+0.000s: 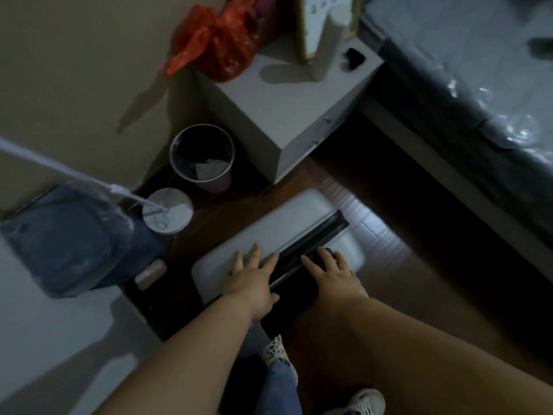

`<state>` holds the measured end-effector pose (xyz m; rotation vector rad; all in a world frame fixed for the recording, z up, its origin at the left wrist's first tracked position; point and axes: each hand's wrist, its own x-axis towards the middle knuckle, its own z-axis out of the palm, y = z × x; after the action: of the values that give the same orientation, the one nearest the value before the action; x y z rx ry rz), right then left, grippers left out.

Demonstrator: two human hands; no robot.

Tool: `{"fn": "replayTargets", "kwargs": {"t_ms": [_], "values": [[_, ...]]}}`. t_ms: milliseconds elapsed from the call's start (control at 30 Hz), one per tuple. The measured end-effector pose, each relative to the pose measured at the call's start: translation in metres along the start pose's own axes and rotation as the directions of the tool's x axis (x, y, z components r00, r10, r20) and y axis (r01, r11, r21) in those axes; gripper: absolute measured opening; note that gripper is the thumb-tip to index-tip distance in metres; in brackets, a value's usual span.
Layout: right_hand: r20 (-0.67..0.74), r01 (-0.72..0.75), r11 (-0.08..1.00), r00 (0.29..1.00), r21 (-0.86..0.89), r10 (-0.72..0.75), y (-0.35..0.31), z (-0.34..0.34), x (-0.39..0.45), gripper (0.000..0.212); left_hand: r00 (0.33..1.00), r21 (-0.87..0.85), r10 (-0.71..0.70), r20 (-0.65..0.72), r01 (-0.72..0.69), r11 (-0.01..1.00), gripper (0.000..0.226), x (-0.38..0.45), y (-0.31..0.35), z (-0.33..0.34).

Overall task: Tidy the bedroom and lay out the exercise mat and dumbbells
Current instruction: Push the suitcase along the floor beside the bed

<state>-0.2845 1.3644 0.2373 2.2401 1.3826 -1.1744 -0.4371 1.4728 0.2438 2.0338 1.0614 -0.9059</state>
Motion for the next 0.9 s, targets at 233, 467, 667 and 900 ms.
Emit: {"fn": "replayTargets", "kwargs": {"t_ms": [233, 467, 667, 900], "values": [[-0.033, -0.214, 0.947, 0.973, 0.240, 0.228, 0.114, 0.025, -0.052, 0.082, 0.980, 0.263, 0.185, 0.076, -0.199, 0.944, 0.082, 0.026, 0.132, 0.023], [-0.084, -0.381, 0.811, 0.884, 0.443, 0.461, 0.227, 0.063, -0.117, 0.070, 0.957, 0.439, 0.251, 0.148, -0.290, 0.850, 0.083, 0.018, 0.277, 0.088], [-0.043, -0.465, 0.548, 0.734, 0.695, 0.678, 0.320, 0.122, -0.188, 0.079, 0.903, 0.643, 0.386, 0.189, -0.410, 0.646, 0.086, -0.005, 0.400, 0.170], [0.091, -0.494, 0.218, 0.527, 0.842, 0.845, 0.412, 0.203, -0.284, 0.072, 0.749, 0.770, 0.537, 0.388, -0.583, 0.258, 0.092, -0.030, 0.537, 0.267]]}}
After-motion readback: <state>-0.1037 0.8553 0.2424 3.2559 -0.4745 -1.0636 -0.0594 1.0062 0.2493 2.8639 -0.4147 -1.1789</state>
